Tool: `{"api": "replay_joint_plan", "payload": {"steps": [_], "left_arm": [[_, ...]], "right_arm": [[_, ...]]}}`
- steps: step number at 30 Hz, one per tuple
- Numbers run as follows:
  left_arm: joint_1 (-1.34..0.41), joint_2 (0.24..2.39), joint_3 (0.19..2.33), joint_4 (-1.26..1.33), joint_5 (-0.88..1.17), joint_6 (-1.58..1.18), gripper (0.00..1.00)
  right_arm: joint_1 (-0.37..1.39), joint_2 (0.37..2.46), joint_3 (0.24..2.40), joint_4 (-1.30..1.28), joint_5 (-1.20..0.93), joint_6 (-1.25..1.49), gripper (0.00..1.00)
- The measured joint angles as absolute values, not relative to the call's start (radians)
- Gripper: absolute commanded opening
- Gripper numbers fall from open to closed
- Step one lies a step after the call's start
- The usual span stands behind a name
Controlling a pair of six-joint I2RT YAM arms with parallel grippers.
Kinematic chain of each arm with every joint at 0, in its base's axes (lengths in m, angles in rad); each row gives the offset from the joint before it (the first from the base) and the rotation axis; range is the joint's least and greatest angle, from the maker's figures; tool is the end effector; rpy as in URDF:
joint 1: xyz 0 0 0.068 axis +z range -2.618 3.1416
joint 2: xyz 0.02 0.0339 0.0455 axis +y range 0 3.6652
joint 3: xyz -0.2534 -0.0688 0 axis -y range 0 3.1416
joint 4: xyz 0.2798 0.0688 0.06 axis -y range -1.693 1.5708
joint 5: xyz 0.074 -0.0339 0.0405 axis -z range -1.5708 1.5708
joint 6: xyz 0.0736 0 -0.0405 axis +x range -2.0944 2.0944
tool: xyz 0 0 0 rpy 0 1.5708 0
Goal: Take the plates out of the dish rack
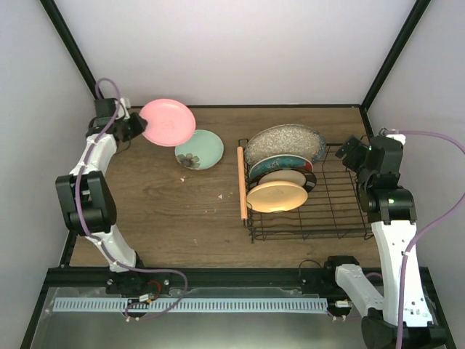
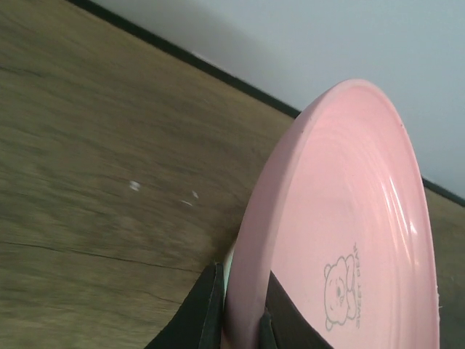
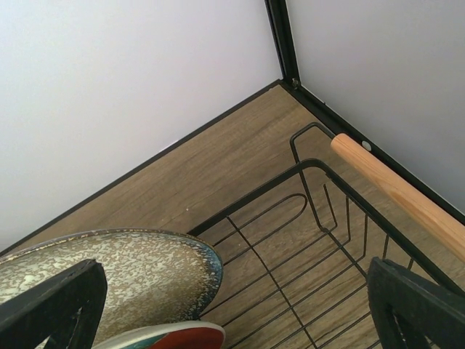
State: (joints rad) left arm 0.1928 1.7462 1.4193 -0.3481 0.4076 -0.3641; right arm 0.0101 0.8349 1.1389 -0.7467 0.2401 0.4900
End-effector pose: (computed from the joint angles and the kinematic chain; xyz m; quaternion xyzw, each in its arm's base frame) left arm 0.4561 0.0593 0.2415 -0.1584 0.8728 -0.2180 0.4069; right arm 0.2305 -0.0152 0.3800 0.2616 0.7998 0.0333 0.5393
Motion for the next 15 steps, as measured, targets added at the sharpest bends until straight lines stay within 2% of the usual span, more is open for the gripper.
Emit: {"api": "replay_joint_plan", "payload": {"steps": [7, 15], "left_arm": [[0.083, 1.881, 1.416, -0.321, 0.439, -0.394, 0.04], [0.073, 2.015, 1.447, -0.316, 0.450, -0.397, 0.04]], "right_arm": [[0.010, 0.844, 1.163, -0.754, 0.259, 0.495, 1.00], [0.010, 0.812, 1.166, -0.787, 0.292, 0.533, 1.00]]}}
